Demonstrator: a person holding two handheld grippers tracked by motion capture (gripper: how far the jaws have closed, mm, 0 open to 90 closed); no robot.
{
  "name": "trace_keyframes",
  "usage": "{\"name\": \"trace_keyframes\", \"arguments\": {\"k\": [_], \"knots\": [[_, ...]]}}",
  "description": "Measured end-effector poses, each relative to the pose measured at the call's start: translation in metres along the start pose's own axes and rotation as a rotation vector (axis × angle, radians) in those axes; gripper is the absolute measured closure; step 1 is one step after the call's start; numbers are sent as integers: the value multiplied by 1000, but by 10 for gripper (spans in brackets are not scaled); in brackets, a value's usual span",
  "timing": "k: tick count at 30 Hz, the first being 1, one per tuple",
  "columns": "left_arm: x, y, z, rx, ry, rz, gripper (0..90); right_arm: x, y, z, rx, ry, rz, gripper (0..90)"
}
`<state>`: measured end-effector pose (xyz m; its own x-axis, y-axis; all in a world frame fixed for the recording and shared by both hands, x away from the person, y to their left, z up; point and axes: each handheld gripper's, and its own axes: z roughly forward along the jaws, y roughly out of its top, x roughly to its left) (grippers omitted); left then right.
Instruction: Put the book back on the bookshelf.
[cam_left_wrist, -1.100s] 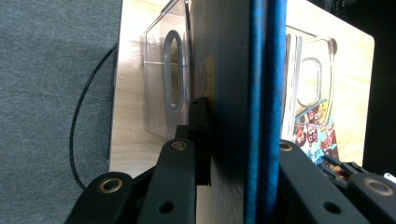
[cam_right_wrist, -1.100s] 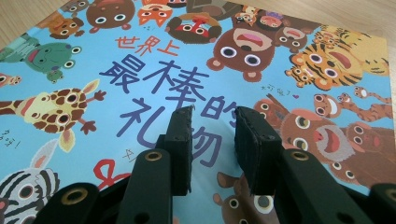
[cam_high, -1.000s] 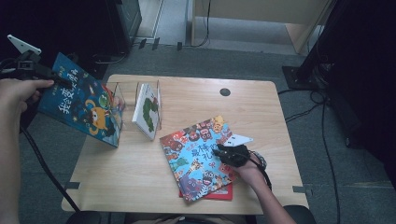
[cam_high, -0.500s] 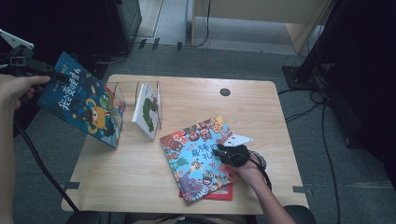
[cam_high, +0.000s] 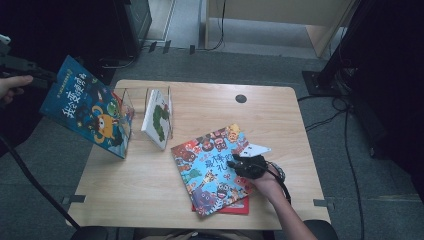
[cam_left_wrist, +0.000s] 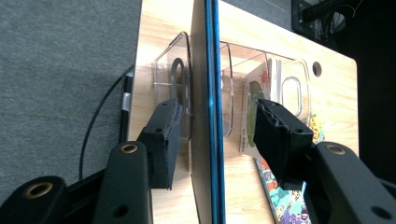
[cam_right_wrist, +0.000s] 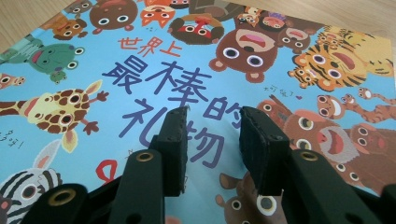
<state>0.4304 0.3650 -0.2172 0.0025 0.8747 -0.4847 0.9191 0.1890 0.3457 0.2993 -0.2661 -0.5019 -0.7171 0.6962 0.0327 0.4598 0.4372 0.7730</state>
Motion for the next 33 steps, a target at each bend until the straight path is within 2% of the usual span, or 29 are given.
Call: {"name": "trace_keyframes", "arguments": {"k": [2,5,9,12,13,14,16,17,20,22,26,29,33], "knots": [[-2,-2,-4,-5,-1,8,502,0,0,0,0,2,1,597],[-10,-8,-19,-14,-36,34,475,-1,1,0,1,22,23,556],[-18,-17,-30,-35,-14,59,467,-4,1,1,-7,17,57,516],[-23,-22,-34,-48,-5,70,465,-6,2,1,-11,10,78,520],[-26,-25,-35,-51,5,85,465,-6,2,1,-11,10,78,520],[-34,-32,-36,-65,-9,98,459,-7,5,0,-8,9,88,519],[-43,-41,-32,-62,-11,128,442,-9,7,0,-17,9,91,515],[-43,-41,-32,-62,-11,128,442,-10,7,0,-15,11,104,511],[-54,-52,-23,-46,-28,158,436,-12,8,1,-15,10,107,504],[-61,-59,-15,-40,-18,180,432,-14,11,1,-13,12,113,498],[-65,-72,-1,-39,-54,182,433,-18,12,0,-29,9,128,496],[-70,-86,16,-17,-70,207,434,-19,15,1,-18,6,125,492],[-76,-101,28,-20,-68,235,434,-21,17,2,-19,8,115,492]]}}
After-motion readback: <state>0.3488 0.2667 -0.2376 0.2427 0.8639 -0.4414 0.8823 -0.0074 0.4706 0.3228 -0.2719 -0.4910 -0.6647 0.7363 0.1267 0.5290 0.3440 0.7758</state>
